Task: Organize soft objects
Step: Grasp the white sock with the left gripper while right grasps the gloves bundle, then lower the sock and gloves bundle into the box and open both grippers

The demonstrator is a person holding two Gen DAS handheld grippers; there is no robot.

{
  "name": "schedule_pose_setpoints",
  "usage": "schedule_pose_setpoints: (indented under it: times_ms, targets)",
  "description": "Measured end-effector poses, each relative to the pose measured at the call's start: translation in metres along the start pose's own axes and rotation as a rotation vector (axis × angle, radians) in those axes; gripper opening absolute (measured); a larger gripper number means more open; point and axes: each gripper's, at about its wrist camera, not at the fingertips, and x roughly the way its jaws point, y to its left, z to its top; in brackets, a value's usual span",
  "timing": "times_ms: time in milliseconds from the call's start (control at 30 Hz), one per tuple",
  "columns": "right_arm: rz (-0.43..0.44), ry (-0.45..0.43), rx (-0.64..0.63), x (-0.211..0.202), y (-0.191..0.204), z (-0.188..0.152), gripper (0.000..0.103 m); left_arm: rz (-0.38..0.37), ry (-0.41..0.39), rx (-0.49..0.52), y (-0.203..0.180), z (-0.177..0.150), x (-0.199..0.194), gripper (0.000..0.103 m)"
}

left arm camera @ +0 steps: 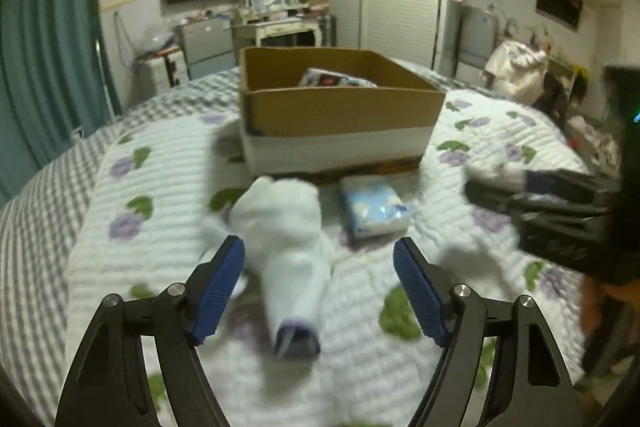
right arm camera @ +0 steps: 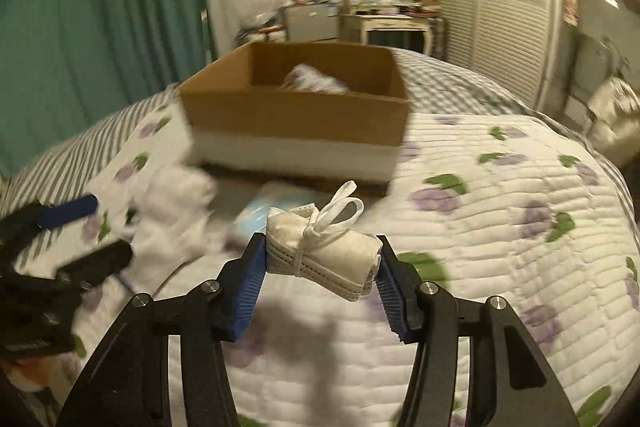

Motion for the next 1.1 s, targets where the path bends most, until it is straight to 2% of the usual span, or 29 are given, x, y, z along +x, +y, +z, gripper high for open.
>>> schedule_pose_setpoints:
  times_ms: [133,233,500,567,667,767,900,1100]
  targets:
    - [-0.007,0.002,0.037,0.003,-0.013,0.002,0.053,0.048,0.044,0.027,0.002,0.008,0.04,0.077]
    - [-0.011,0.017,0.016,0.009,-0.012,-0.001,0.053,0.118,0.087,0.024,0.014,0.002,0.066,0.077]
    - [-0.002,0.032,-0.025,0.019,-0.003,-0.007,0.053,0.156,0.097,0.068,0.019,-0.01,0.075,0.074]
    - [0.006,0.031,-0.023,0.016,-0.002,-0.008,0.053,0.139,0.095,0.032,0.024,-0.012,0.072,0.06]
    - [0.016,0.017,-0.034,0.007,0.003,-0.008,0.053,0.111,0.098,0.012,0.026,-0.012,0.061,0.047]
    - [0.025,0.0,-0.046,-0.004,0.008,-0.007,0.053,0.057,0.077,-0.012,0.022,-0.012,0.04,0.044]
    - [0.027,-0.027,-0.06,-0.027,0.015,-0.002,0.053,0.029,0.019,-0.029,0.013,-0.005,0.003,0.044]
    - [0.065,-0.071,-0.06,-0.063,0.019,0.01,0.053,-0.052,-0.052,-0.087,0.009,0.024,-0.055,0.044]
